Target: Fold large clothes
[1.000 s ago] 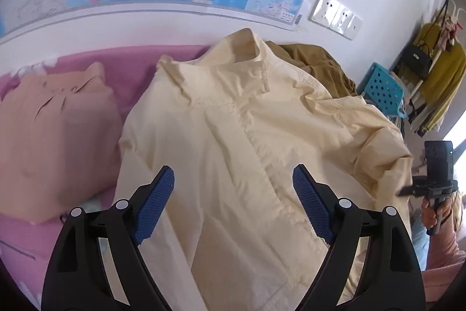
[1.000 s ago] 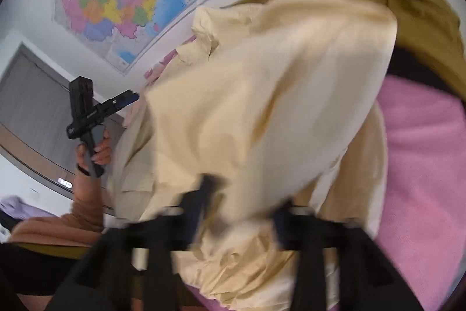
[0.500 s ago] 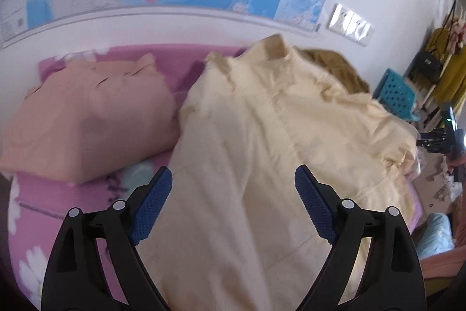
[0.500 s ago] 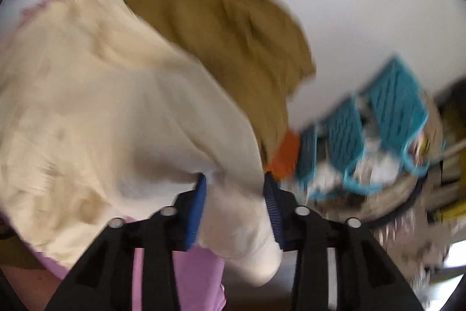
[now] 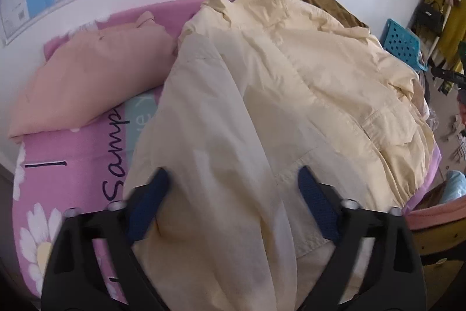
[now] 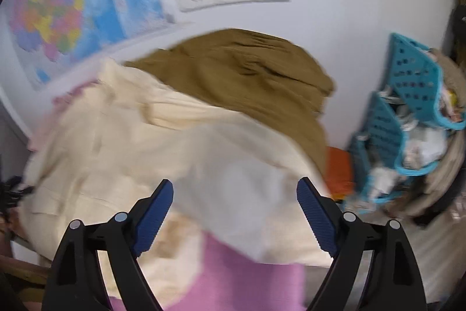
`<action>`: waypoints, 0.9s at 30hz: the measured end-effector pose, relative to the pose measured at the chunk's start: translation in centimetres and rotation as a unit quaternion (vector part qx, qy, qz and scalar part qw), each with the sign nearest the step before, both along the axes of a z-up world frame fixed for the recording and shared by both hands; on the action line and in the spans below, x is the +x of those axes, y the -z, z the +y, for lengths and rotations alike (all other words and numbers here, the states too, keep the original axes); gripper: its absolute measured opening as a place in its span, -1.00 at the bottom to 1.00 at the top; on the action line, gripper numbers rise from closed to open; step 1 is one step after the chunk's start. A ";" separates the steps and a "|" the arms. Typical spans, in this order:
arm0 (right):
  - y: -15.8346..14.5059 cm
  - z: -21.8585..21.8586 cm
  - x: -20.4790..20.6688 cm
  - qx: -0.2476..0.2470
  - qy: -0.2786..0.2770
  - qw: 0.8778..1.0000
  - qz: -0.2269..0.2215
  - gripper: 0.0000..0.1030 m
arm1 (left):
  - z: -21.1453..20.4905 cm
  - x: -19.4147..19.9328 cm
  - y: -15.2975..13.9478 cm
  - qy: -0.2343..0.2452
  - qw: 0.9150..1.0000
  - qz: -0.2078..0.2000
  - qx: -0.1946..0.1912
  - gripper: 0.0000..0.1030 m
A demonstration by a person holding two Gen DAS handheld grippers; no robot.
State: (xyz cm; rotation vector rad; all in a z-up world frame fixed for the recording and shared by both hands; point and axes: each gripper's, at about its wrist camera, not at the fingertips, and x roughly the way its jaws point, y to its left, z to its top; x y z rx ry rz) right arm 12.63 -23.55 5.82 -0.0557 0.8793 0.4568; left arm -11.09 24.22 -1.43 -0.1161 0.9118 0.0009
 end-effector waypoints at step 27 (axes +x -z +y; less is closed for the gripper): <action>0.7 13.2 -2.6 0.014 -0.136 0.989 -0.054 0.62 | 2.7 4.1 -7.3 -0.078 0.989 -0.084 0.094 0.61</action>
